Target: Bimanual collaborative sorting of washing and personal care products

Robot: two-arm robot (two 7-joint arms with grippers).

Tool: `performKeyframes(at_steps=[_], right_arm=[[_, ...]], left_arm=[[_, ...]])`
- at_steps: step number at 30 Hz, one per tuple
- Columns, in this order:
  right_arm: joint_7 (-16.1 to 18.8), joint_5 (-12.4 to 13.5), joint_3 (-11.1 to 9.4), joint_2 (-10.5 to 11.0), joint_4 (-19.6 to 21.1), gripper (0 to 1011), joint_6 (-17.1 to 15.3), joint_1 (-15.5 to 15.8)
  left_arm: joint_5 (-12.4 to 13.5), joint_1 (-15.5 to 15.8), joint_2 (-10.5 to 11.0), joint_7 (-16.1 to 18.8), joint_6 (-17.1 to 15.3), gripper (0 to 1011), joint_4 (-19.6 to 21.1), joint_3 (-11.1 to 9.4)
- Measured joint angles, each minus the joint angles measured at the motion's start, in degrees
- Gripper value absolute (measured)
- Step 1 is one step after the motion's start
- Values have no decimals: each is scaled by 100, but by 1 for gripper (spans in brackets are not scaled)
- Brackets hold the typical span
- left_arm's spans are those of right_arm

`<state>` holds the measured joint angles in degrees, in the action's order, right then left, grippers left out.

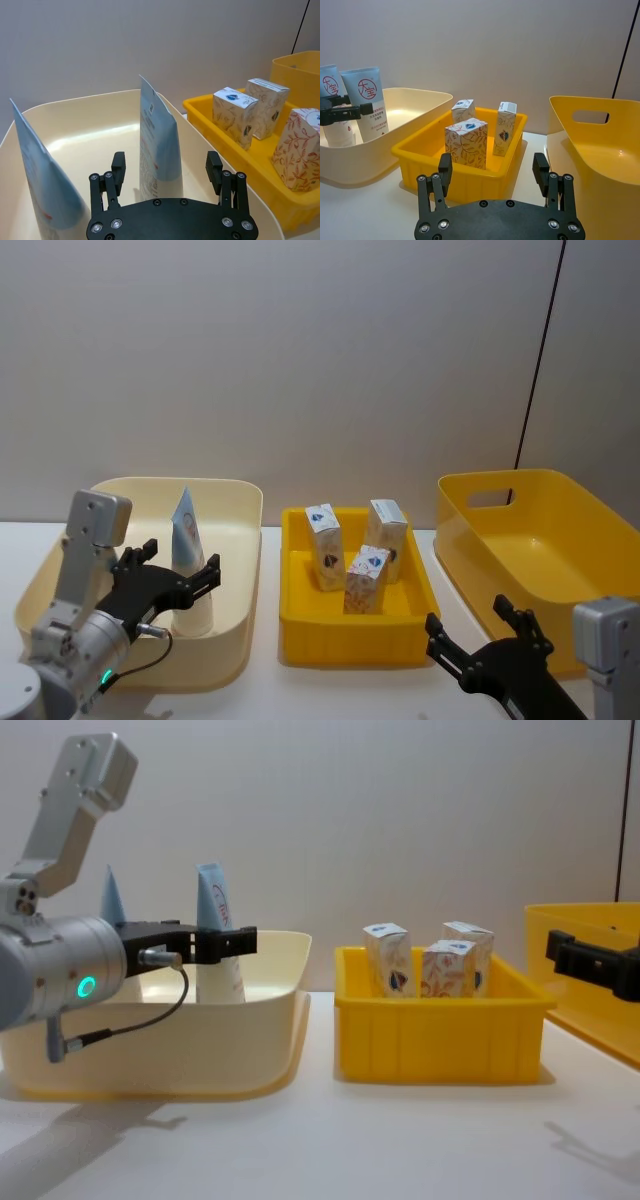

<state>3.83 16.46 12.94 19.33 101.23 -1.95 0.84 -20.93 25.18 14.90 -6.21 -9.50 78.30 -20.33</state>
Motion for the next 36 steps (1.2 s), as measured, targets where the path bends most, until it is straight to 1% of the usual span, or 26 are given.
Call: performKeyframes(at_steps=[5, 8, 9, 10, 13, 15, 16, 18, 19, 21, 22, 24, 26, 27, 32, 36], right_arm=[[0, 0, 0, 0, 0, 1001, 0, 0], [0, 0, 0, 0, 0, 1001, 0, 0], [0, 0, 0, 0, 0, 1001, 0, 0], [0, 0, 0, 0, 0, 1001, 0, 0], [0, 0, 0, 0, 0, 1001, 0, 0], [0, 0, 0, 0, 0, 1001, 0, 0], [0, 0, 0, 0, 0, 1001, 0, 0], [0, 0, 0, 0, 0, 1001, 0, 0], [0, 0, 0, 0, 0, 1001, 0, 0], [0, 0, 0, 0, 0, 1001, 0, 0], [0, 0, 0, 0, 0, 1001, 0, 0], [0, 0, 0, 0, 0, 1001, 0, 0], [0, 0, 0, 0, 0, 1001, 0, 0], [0, 0, 0, 0, 0, 1001, 0, 0], [0, 0, 0, 0, 0, 1001, 0, 0], [0, 0, 0, 0, 0, 1001, 0, 0]], left_arm=[[75, 199, -103, -15, 3, 1003, -297, -52], [97, 257, -133, -29, 7, 1002, -378, -66], [110, 287, -149, -35, 10, 970, -424, -73], [115, 298, -156, -37, 10, 970, -442, -76], [134, 349, -181, -49, 17, 888, -518, -87], [141, 369, -189, -52, 20, 862, -549, -93], [149, 389, -201, -56, 23, 812, -575, -97], [158, 413, -213, -60, 26, 747, -609, -102], [158, 413, -213, -60, 26, 747, -609, -102], [167, 439, -226, -65, 30, 648, -647, -108], [167, 439, -226, -65, 30, 648, -647, -108], [174, 454, -235, -69, 31, 570, -671, -112], [178, 466, -241, -72, 33, 530, -689, -115], [180, 470, -244, -72, 33, 472, -694, -116], [187, 482, -253, -79, 38, 326, -713, -117], [192, 478, -253, -103, 72, 294, -714, -110]])
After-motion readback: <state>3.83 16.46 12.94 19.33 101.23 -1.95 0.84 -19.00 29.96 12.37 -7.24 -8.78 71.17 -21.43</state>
